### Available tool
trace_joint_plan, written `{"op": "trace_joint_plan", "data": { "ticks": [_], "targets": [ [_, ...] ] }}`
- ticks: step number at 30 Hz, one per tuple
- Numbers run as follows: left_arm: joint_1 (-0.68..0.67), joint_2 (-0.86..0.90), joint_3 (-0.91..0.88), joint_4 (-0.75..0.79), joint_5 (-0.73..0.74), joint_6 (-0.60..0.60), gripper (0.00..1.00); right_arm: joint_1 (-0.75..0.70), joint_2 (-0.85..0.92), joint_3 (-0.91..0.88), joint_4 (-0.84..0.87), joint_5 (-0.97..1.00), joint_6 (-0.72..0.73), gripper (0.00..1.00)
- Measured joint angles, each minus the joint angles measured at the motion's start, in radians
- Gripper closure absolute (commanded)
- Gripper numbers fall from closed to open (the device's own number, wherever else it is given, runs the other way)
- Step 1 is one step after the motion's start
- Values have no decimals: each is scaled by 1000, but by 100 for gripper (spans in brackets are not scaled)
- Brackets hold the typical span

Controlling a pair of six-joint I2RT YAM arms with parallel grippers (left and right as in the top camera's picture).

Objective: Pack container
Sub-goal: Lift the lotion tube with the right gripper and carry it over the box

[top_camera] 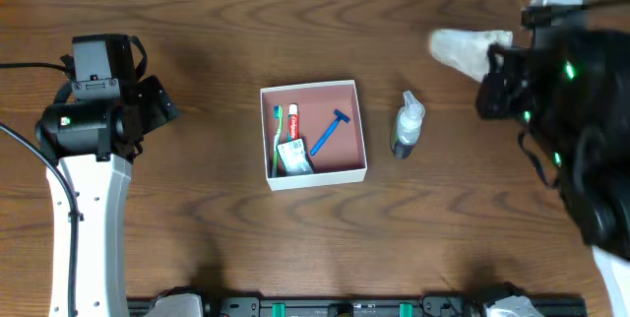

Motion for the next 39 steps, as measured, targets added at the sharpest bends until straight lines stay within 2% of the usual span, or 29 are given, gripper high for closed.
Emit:
{"op": "trace_joint_plan", "data": {
  "ticks": [5, 11, 20, 37, 39],
  "targets": [
    [0, 0, 0, 0, 0, 0, 2, 145, 22, 2, 60, -14, 0, 99],
    [0, 0, 0, 0, 0, 0, 2, 236, 240, 0, 136, -23, 3, 98],
    [0, 0, 0, 0, 0, 0, 2, 262, 509, -14, 141, -26, 29, 98],
    [0, 0, 0, 0, 0, 0, 2, 268, 618, -14, 121, 10, 90, 98],
    [0, 0, 0, 0, 0, 0, 2, 268, 618, -14, 121, 20, 90, 94]
  ]
}}
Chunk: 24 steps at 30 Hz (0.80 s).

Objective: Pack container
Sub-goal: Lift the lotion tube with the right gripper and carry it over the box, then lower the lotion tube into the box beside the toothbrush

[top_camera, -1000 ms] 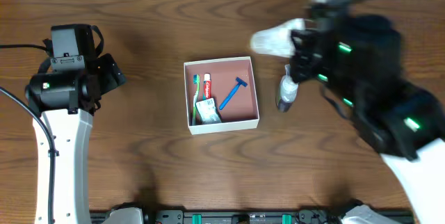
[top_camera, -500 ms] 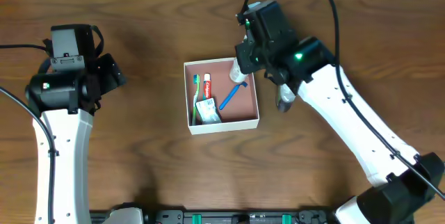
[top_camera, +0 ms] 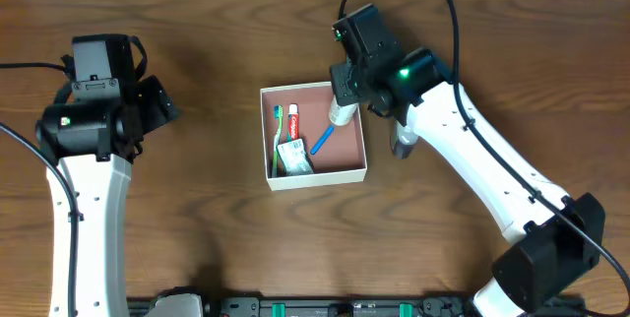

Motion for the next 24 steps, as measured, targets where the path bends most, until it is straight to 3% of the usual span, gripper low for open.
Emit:
{"op": "trace_joint_plan", "data": {
  "ticks": [2, 5, 8, 13, 19, 24],
  "targets": [
    [0, 0, 0, 0, 0, 0, 2, 1, 0, 0, 0, 10, 1, 81],
    [0, 0, 0, 0, 0, 0, 2, 3, 0, 0, 0, 23, -21, 53],
    [0, 0, 0, 0, 0, 0, 2, 5, 0, 0, 4, 24, -40, 45],
    [0, 0, 0, 0, 0, 0, 2, 6, 0, 13, 8, 25, -60, 46],
    [0, 0, 0, 0, 0, 0, 2, 6, -6, 48, 10, 28, -74, 70],
    [0, 0, 0, 0, 0, 0, 2, 6, -11, 49, -1, 31, -71, 65]
  ]
}}
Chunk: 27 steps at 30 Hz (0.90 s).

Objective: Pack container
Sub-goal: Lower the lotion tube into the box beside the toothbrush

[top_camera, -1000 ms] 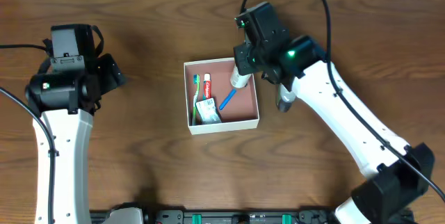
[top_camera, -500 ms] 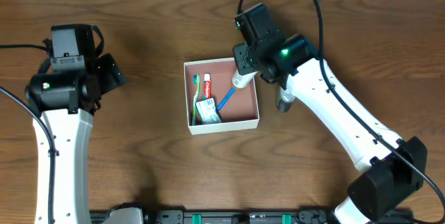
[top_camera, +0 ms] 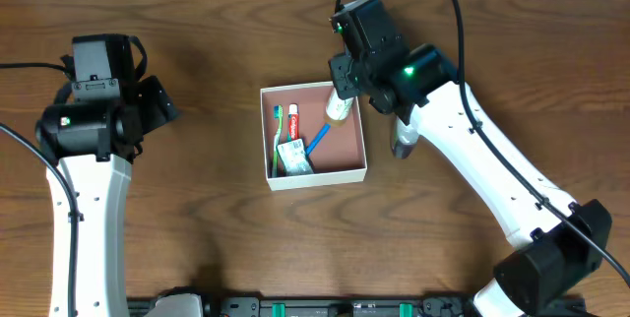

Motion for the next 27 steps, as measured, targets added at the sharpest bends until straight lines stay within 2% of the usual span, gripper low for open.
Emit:
{"op": "trace_joint_plan", "data": {
  "ticks": [7, 11, 20, 24, 27],
  "targets": [
    [0, 0, 0, 0, 0, 0, 2, 0, 0, 0, -1, 2, -2, 40],
    [0, 0, 0, 0, 0, 0, 2, 0, 0, 0, -1, 49, 23, 30],
    [0, 0, 0, 0, 0, 0, 2, -6, 2, 0, 26, 98, 110, 35],
    [0, 0, 0, 0, 0, 0, 2, -17, 24, 0, 51, 98, 137, 43],
    [0, 0, 0, 0, 0, 0, 2, -20, 50, 0, 50, 97, 150, 45]
  ]
}}
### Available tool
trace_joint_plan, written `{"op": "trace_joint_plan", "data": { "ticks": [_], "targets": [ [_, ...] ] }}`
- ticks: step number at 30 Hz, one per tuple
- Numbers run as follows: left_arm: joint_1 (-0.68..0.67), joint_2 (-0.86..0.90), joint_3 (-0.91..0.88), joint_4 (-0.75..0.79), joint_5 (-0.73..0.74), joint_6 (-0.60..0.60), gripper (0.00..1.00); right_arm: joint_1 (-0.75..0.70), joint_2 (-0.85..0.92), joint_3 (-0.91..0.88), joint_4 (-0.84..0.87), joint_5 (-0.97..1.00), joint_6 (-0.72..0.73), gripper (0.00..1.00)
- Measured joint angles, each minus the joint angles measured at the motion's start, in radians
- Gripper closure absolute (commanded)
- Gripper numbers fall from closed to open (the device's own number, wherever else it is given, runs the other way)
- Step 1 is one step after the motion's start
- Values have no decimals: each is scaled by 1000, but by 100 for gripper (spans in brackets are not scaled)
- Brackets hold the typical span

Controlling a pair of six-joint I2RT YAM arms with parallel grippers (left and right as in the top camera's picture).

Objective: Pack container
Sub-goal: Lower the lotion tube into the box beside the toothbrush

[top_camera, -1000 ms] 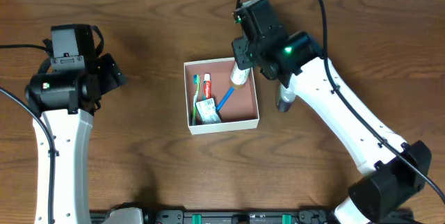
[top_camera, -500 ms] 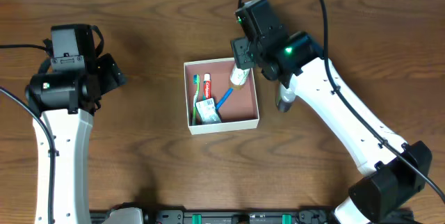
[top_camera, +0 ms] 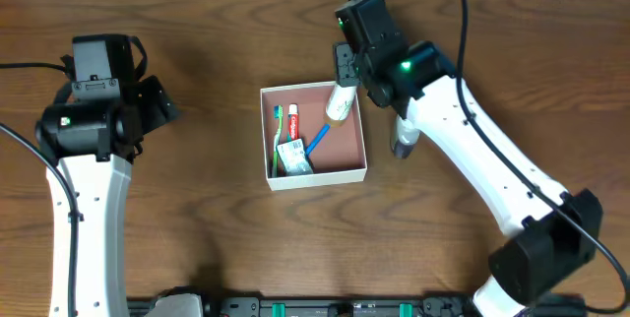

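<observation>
The white box (top_camera: 317, 173) with a brownish floor stands mid-table. Inside lie a green toothbrush (top_camera: 278, 132), a red-and-white toothpaste tube (top_camera: 293, 120), a blue razor (top_camera: 317, 141) and a green-white packet (top_camera: 292, 158). A small white-and-tan bottle (top_camera: 341, 103) leans in the box's far right corner. My right gripper (top_camera: 346, 73) hovers just behind that corner, its fingers apart and off the bottle. My left gripper (top_camera: 164, 106) hangs far to the left over bare table, and its jaws cannot be made out.
A clear spray bottle (top_camera: 403, 141) with a dark base lies right of the box, half hidden under my right arm. Brown wooden table (top_camera: 217, 238) all round, with a dark rail along the front edge.
My right gripper has drawn back from inside the box to just behind its far right corner. The small bottle stays leaning in that corner. The left arm has not moved.
My right gripper was first at the far right edge of the table by a white object. Then it held the small bottle over the box's right side, then lower in the far right corner. Now the bottle rests there and the gripper is off it.
</observation>
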Motion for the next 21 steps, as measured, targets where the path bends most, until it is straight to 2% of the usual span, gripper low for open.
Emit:
{"op": "trace_joint_plan", "data": {
  "ticks": [2, 5, 9, 11, 21],
  "targets": [
    [0, 0, 0, 0, 0, 0, 2, 0, 19, 0, 0, -1, 4, 48],
    [0, 0, 0, 0, 0, 0, 2, 0, 38, 0, 2, -2, 5, 65],
    [0, 0, 0, 0, 0, 0, 2, 0, 40, 0, 16, -1, 9, 92],
    [0, 0, 0, 0, 0, 0, 2, 0, 40, 0, 16, 2, 16, 99],
    [0, 0, 0, 0, 0, 0, 2, 4, 38, 1, 18, 1, -27, 99]
  ]
}}
